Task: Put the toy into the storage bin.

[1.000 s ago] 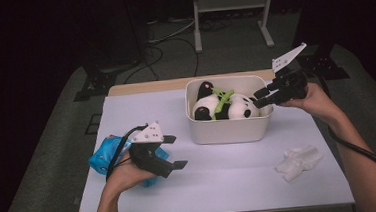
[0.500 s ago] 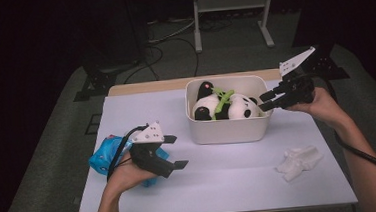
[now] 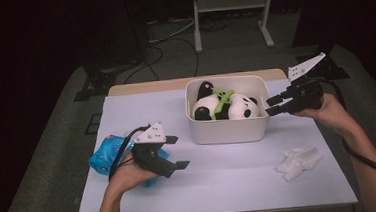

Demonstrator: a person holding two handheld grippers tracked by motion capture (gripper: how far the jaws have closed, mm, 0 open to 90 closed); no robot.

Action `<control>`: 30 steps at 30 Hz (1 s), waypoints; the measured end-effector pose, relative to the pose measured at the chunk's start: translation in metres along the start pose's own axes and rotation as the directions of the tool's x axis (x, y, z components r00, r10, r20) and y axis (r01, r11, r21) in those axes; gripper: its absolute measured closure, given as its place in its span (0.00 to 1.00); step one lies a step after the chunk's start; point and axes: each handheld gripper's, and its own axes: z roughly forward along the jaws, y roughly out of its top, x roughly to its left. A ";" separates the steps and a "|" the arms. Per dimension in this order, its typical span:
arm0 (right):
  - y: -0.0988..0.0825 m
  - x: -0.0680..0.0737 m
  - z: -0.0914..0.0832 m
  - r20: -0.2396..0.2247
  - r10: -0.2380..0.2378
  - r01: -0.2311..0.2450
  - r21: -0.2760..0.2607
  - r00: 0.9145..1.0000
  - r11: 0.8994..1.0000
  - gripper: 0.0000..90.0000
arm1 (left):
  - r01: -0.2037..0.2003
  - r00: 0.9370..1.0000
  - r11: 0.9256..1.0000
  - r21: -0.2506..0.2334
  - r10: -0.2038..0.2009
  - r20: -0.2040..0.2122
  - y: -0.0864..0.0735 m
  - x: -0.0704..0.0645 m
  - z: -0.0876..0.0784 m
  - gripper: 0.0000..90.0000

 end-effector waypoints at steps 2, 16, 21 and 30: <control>-0.003 0.001 -0.002 0.001 0.003 -0.003 -0.003 1.000 1.000 0.58 | -0.003 1.000 1.000 0.002 0.003 0.000 0.000 0.001 0.001 0.17; -0.026 0.008 -0.007 0.007 0.018 -0.018 -0.013 1.000 1.000 0.58 | -0.001 1.000 1.000 0.009 0.001 -0.003 -0.002 0.001 0.005 0.16; -0.037 0.010 -0.004 0.007 0.025 -0.025 -0.005 1.000 1.000 0.58 | -0.002 1.000 1.000 0.007 0.002 -0.003 -0.002 0.001 0.004 0.16; -0.049 0.013 -0.001 0.002 0.038 -0.038 -0.009 0.999 0.999 0.58 | -0.003 1.000 1.000 0.001 0.003 -0.011 -0.003 0.001 0.004 0.17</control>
